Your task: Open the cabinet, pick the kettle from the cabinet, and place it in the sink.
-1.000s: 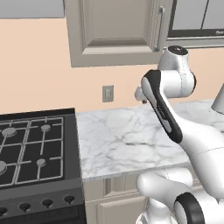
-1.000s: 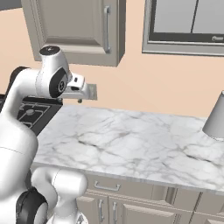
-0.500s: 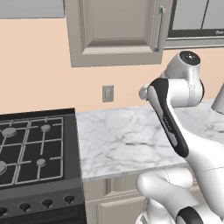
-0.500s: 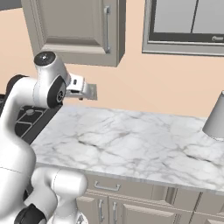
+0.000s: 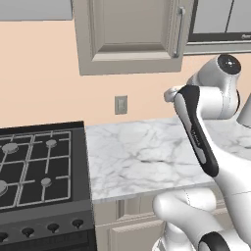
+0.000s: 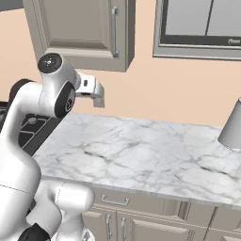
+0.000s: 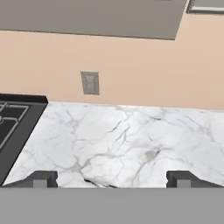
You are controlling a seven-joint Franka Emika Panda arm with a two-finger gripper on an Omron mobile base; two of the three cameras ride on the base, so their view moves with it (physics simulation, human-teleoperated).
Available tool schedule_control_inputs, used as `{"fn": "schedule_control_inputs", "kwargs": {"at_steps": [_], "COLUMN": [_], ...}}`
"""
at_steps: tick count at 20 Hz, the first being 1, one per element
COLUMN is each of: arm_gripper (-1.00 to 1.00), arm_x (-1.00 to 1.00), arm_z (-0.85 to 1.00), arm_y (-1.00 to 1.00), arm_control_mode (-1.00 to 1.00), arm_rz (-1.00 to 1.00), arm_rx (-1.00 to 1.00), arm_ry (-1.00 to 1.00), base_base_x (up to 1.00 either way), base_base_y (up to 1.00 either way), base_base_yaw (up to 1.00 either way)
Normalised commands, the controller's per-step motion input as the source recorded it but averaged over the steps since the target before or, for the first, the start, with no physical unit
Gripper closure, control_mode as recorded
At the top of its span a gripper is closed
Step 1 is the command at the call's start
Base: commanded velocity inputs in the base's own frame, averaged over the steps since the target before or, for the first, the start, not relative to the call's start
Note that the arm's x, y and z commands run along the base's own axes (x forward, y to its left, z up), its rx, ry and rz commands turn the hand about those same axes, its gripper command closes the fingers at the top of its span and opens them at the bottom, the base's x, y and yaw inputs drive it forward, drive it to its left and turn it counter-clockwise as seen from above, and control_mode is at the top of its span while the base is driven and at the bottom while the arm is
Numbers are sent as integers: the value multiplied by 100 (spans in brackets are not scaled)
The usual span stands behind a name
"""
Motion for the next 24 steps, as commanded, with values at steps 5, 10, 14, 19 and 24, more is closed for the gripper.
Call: {"fn": "schedule_control_inputs", "kwargs": {"at_steps": [5, 10, 14, 19, 24], "arm_gripper": [-100, -100, -100, -100, -100], "arm_x": [5, 9, 14, 18, 23], "arm_z": [34, 30, 34, 34, 26], "arm_y": [-25, -22, -24, -17, -8], "arm_control_mode": [-100, -100, -100, -100, -100], "arm_rz": [-1, 0, 0, -3, -5], "arm_rx": [0, 0, 0, 0, 0], "arm_ry": [-13, -11, -5, -1, -2], "base_base_x": [0, 0, 0, 0, 0], "base_base_y": [0, 0, 0, 0, 0], "base_base_yaw": [0, 0, 0, 0, 0]}}
